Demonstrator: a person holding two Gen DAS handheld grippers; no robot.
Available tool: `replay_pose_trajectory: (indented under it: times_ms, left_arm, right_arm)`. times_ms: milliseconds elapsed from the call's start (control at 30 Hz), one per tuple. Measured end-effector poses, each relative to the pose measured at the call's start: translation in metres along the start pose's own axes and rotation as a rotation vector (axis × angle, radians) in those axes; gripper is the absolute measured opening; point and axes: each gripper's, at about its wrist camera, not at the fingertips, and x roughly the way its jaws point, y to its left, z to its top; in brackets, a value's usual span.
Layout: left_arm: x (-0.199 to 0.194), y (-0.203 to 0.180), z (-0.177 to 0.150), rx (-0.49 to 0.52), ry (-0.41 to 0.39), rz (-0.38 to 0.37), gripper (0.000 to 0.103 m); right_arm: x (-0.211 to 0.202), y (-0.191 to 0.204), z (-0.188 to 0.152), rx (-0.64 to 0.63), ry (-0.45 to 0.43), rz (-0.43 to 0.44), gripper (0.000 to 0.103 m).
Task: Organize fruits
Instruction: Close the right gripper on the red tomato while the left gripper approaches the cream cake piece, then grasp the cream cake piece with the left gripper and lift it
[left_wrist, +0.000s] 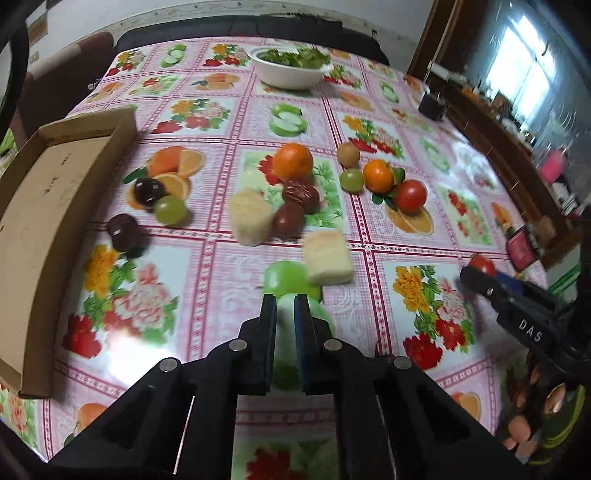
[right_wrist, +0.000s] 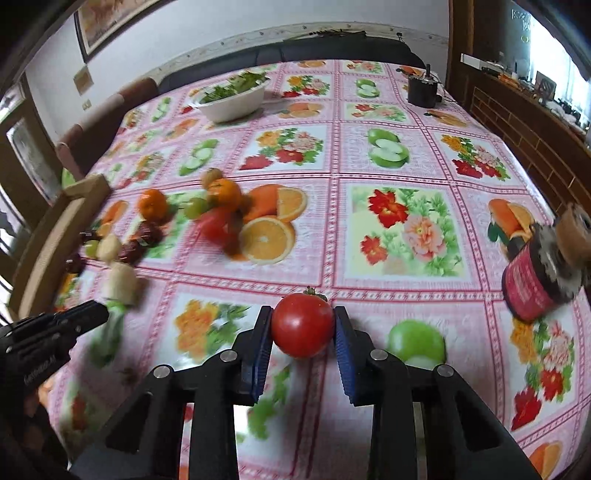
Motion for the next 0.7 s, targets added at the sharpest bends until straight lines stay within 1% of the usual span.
replay_pose_trajectory:
  times_ms: [133, 233, 267, 300, 333, 367, 400, 433, 500, 567, 600, 633, 667, 700]
  left_arm:
    - [-0.008, 0.014, -0.004, -0.041, 0.000, -0.066, 0.005]
    - [-0.005, 0.014, -0.003, -0.048, 0.015, -0.107, 0.006]
    - [-0.003, 0.012, 0.000, -0.053, 0.017, -0.114, 0.012]
    - [-0.002, 0.009, 0.002, -0.054, 0.016, -0.120, 0.024]
    - [-0.001, 0.005, 0.005, -0.053, 0.010, -0.126, 0.032]
    - [0.001, -0.002, 0.010, -0.053, 0.005, -0.124, 0.052]
    - [0.002, -0.008, 0.013, -0.046, 0.000, -0.120, 0.062]
    - [0.004, -0.014, 0.016, -0.035, -0.007, -0.113, 0.062]
    - [0.015, -0.031, 0.024, -0.007, -0.005, -0.049, 0.062]
    - [0.036, -0.044, 0.030, 0.010, 0.038, -0.007, 0.062]
    - [0.043, -0.045, 0.029, 0.010, 0.055, 0.007, 0.059]
    - [0.047, -0.047, 0.029, 0.013, 0.053, 0.031, 0.057]
    - [0.046, -0.051, 0.029, 0.032, 0.043, 0.034, 0.028]
    - [0.045, -0.050, 0.028, 0.032, 0.054, 0.016, 0.025]
  right_arm:
    - [-0.010, 0.005, -0.010, -0.006, -0.011, 0.033, 0.033]
    - [-0.007, 0.005, -0.015, -0.002, -0.003, 0.044, 0.033]
    - [-0.006, 0.004, -0.016, 0.004, 0.002, 0.042, 0.033]
    - [-0.006, 0.002, -0.017, 0.009, 0.006, 0.043, 0.033]
    - [-0.006, 0.000, -0.018, 0.016, 0.007, 0.044, 0.033]
    - [-0.006, -0.002, -0.019, 0.022, 0.006, 0.043, 0.033]
    - [-0.007, -0.004, -0.020, 0.031, 0.004, 0.044, 0.033]
    - [-0.007, -0.007, -0.021, 0.037, 0.003, 0.047, 0.033]
    - [-0.008, -0.010, -0.021, 0.045, 0.003, 0.047, 0.033]
    - [-0.007, -0.011, -0.021, 0.048, 0.004, 0.049, 0.033]
    - [-0.007, -0.011, -0.020, 0.047, 0.004, 0.048, 0.033]
    - [-0.007, -0.010, -0.020, 0.045, 0.004, 0.047, 0.033]
    - [-0.007, -0.010, -0.020, 0.045, 0.005, 0.050, 0.033]
    - [-0.008, -0.010, -0.019, 0.046, 0.005, 0.054, 0.033]
